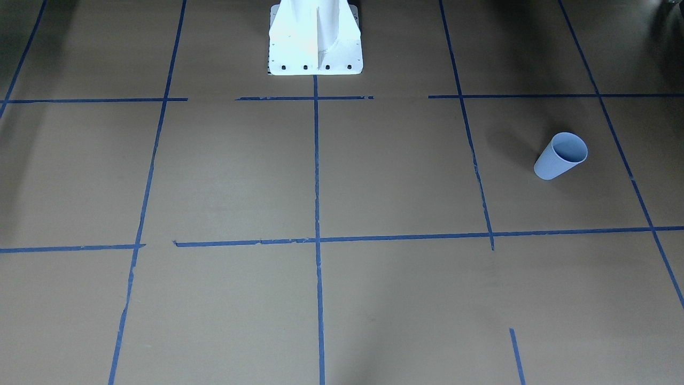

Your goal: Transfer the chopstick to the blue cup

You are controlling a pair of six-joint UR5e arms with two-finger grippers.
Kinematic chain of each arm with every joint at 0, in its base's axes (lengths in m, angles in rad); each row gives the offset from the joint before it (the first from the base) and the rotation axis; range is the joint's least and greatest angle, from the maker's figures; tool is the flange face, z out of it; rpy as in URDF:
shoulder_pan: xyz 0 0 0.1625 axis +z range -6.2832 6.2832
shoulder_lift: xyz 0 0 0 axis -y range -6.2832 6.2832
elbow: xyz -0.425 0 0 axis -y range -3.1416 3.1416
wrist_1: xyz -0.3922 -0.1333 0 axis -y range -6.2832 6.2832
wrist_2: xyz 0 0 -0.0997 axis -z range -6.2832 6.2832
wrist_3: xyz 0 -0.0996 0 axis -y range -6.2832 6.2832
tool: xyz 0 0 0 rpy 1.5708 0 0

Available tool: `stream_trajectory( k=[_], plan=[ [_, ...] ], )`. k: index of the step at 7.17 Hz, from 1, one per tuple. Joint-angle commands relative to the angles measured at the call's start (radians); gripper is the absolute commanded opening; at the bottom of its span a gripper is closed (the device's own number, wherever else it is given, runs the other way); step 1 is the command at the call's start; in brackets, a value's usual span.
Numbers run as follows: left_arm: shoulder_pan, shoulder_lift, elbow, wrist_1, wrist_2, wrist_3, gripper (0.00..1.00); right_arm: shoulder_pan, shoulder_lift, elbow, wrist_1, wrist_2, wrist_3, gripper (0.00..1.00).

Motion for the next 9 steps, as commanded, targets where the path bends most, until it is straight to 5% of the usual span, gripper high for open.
stream_trajectory(
  k=[1,3,7,9],
  plan=[
    [0.000,0.000,-0.039,-0.043,-0.003,-0.009,1.00,0.000,0.000,0.003,0.001,0.001,0.001,1.00],
    [0.084,0.000,-0.096,-0.075,-0.033,-0.124,1.00,0.000,0.002,0.004,0.001,0.002,0.001,1.00],
    [0.295,0.058,-0.106,-0.483,-0.066,-0.602,1.00,0.000,0.002,0.006,0.001,0.001,0.001,1.00],
    [0.380,0.074,-0.102,-0.585,-0.054,-0.745,1.00,0.000,0.002,0.004,0.002,0.001,0.001,1.00]
  ],
)
